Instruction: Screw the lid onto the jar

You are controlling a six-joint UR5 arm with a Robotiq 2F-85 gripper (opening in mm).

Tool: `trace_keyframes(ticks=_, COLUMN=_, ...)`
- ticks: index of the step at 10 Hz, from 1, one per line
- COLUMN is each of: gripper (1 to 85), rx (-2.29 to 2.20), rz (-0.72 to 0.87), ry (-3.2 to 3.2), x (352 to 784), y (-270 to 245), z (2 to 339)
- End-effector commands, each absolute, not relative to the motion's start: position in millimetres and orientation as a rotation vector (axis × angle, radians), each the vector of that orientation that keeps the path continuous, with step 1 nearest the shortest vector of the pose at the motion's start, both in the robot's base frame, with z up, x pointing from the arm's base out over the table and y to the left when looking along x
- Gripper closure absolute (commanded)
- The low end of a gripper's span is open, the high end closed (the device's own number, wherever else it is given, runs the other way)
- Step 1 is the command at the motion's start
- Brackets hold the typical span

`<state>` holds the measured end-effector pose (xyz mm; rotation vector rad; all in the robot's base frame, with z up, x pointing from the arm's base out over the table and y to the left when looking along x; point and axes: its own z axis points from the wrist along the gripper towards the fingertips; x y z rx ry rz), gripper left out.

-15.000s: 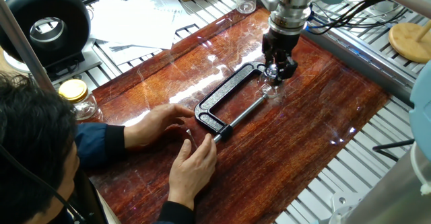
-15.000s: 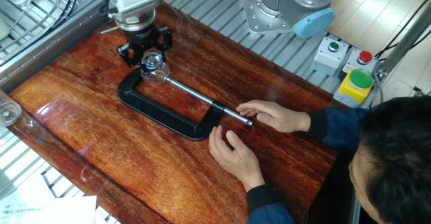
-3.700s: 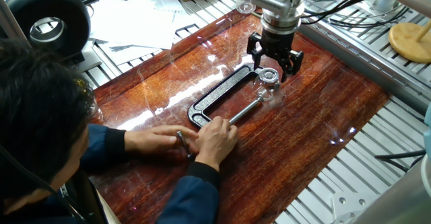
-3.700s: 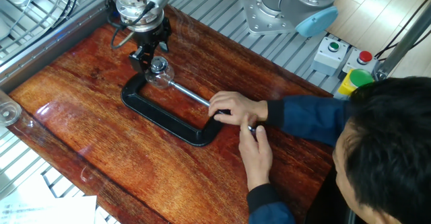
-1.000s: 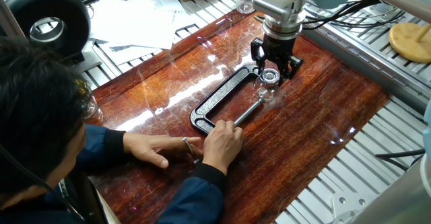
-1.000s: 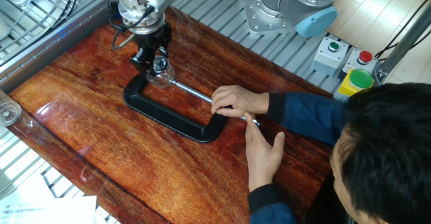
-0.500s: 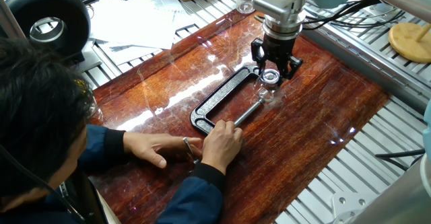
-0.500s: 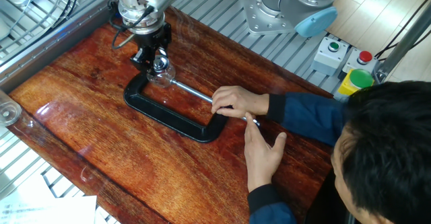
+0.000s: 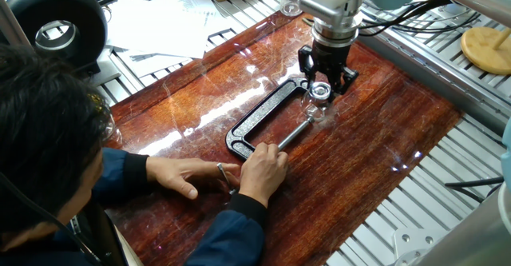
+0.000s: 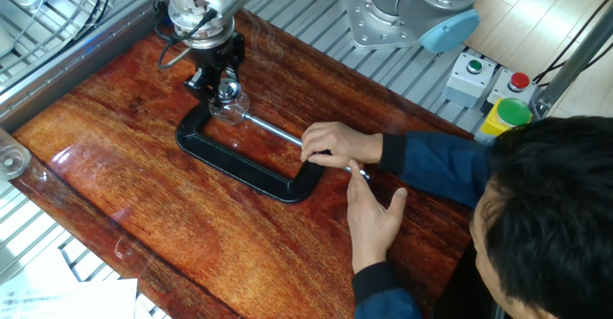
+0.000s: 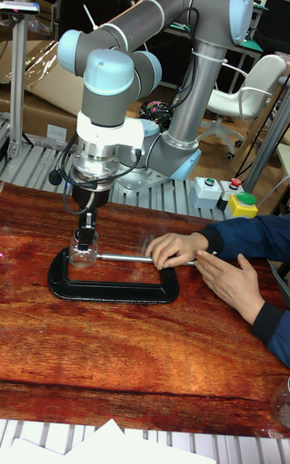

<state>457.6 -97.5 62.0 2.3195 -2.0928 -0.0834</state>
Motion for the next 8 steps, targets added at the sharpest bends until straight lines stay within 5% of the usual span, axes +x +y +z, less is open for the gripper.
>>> trace_keyframes(ticks=1, gripper=36.0, rx=2.26, rz=-0.096, ry=-2.171, x=458.3, y=-94.8, z=63.1)
trace_keyframes(ticks=8, gripper=37.3, rx=2.099, rz=-0.147, ry=-2.32, x=457.0, y=-99.3, z=64.0)
